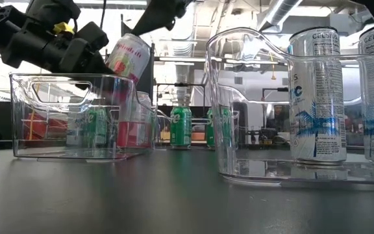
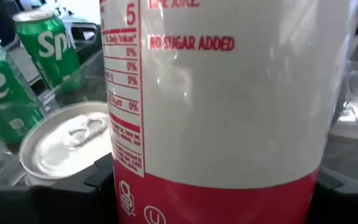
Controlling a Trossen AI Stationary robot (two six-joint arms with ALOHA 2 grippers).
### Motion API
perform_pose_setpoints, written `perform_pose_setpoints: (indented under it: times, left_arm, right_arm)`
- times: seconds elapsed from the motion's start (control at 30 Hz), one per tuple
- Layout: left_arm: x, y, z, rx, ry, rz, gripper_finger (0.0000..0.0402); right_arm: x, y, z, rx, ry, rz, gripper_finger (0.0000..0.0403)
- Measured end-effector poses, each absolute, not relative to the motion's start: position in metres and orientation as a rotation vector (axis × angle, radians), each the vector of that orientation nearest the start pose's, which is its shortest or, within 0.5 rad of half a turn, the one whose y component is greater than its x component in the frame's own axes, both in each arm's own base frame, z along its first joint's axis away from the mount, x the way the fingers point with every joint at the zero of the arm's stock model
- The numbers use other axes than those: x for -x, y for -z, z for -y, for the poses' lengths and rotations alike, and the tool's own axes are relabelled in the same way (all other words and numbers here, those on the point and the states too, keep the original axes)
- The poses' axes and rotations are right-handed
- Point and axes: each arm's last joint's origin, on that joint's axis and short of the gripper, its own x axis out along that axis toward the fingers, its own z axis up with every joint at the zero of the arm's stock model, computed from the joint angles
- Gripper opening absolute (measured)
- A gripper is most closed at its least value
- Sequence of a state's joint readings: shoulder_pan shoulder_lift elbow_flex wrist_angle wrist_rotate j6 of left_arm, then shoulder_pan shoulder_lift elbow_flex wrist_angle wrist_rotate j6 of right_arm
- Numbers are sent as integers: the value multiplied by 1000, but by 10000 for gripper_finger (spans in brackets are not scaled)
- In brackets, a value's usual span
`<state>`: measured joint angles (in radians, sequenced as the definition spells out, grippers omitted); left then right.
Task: Sort soda cans
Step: Put the pink soda can into the middle transparent bin
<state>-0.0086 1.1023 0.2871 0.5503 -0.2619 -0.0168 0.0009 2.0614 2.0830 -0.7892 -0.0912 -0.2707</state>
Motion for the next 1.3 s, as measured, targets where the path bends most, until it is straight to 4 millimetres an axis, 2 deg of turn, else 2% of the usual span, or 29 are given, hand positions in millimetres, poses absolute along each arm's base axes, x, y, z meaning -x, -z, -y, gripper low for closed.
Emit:
perform_pose_setpoints:
  times: [0.13, 0.37, 0.57, 0.77, 0.9, 1.0, 1.17, 1.3]
  left_arm:
    - [-205, -178, -6, -14, -256, -250, 280]
    - [-206, -180, -5, -11, -224, -224, 280]
    - [-206, -180, -4, -8, -205, -212, 280]
    - [-191, -170, -3, 22, -178, -90, 280]
    - [-186, -166, -3, 28, -159, -57, 280]
    - [-188, -169, -2, 25, -127, -41, 280]
    - [-189, -171, -1, 9, -104, -27, 280]
    - [-189, -171, -1, 9, -106, -25, 280]
  right_arm:
    - [-444, -349, -8, 243, -118, -770, 0]
    - [-442, -348, -17, 242, 4, -796, 0]
    - [-444, -339, -32, 239, 17, -668, 0]
    - [-414, -338, -41, 210, 21, -426, 0]
    - [-391, -326, -36, 161, 49, -285, 0]
    - [-385, -310, -28, 105, 75, -221, 0]
    - [-400, -275, -23, 78, 82, -228, 0]
    - [-411, -262, -24, 56, 81, -205, 0]
